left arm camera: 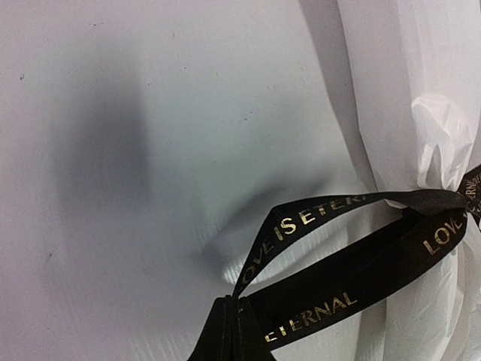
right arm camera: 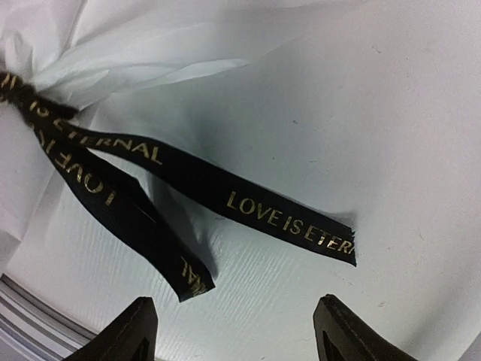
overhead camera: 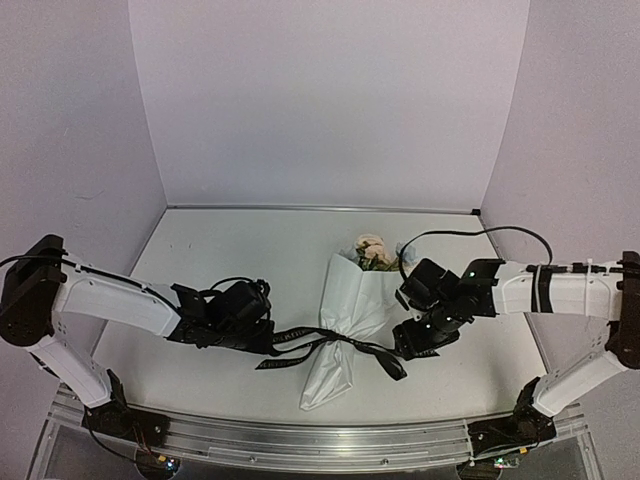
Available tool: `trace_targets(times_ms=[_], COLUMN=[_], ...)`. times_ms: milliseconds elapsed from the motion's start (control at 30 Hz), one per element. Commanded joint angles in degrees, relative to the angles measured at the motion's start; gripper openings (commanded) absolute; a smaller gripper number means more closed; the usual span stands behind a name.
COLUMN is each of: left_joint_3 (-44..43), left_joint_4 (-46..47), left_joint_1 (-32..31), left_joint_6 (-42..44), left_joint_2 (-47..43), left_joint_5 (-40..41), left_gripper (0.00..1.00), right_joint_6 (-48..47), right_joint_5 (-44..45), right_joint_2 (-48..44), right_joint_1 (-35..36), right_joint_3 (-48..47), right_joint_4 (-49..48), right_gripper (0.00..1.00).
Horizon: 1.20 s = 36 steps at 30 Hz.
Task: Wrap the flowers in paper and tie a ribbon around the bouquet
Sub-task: Adjust the ribbon on the folded bouquet, then reset both arms
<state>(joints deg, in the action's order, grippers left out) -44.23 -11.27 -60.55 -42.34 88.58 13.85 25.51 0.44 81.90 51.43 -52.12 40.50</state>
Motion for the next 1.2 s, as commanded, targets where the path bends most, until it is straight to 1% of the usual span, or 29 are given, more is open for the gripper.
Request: trace_targets(times_ms=[0, 33, 100, 133, 200, 300, 400, 433, 500, 667, 833, 1033, 1167], left_joint_3=[0.34, 0.14, -0.33, -0.52, -1.40, -3.26, -5.85, -6.80, -8.43, -11.87, -13.58, -15.61, -15.89], left_joint_4=[0.69, -0.43, -1.82, -2.34, -3.35, -5.58, -8.02, -8.67, -10.09, -11.98, -11.33, -12.65, -13.47], left_joint_1=[-0.62, -0.62, -0.62, -0.62, -0.54, -0.48, 0.01, 0.18, 0.56, 1.97, 2.72, 2.72, 2.72], left_joint_6=[-3.76, -4.33, -4.87, -5.02, -4.83, -3.84, -2.09, -1.53, -0.38, 1.97, 4.09, 5.36, 5.20], left_joint_2=[-3.22, -3.72, -5.00, -5.78, -7.50, -10.52, -13.64, -14.53, -16.02, -19.96, -23.55, -24.81, -24.89], left_joint_5=[4.39, 5.78, 7.75, 8.60, 10.15, 12.91, 14.54, 14.61, 15.10, 15.00, 14.06, 13.59, 13.61], left_gripper=[0.00, 0.03, 0.16, 0.25, 0.49, 0.69, 0.86, 0.95, 0.99, 1.00, 1.00, 1.00, 1.00], right_joint_6=[8.54, 9.02, 9.75, 9.99, 10.43, 10.64, 9.98, 9.84, 9.84, 9.95, 10.82, 10.62, 10.49], right_joint_5=[-8.32, -8.87, -8.97, -8.72, -7.55, -4.74, -2.62, -2.08, -0.66, 2.76, 5.22, 8.20, 8.58], right_joint_2=[-3.96, -4.56, -5.66, -6.45, -8.34, -12.35, -15.61, -16.41, -18.65, -24.00, -29.01, -33.20, -34.00], right_joint_1=[-2.73, -2.75, -2.84, -2.94, -3.25, -3.70, -3.84, -3.87, -3.81, -3.84, -3.82, -3.83, -3.83], right_joint_3=[2.61, 3.12, 3.59, 3.84, 4.60, 6.44, 6.97, 6.84, 7.03, 9.25, 11.78, 12.67, 12.65], right_joint_4=[-10.33, -11.65, -12.77, -12.89, -12.90, -12.35, -9.08, -7.19, -3.94, 0.97, 3.49, 6.70, 7.32], right_gripper=[0.78, 0.80, 0.85, 0.87, 0.90, 0.98, 0.98, 0.98, 0.98, 0.98, 0.98, 0.98, 0.98])
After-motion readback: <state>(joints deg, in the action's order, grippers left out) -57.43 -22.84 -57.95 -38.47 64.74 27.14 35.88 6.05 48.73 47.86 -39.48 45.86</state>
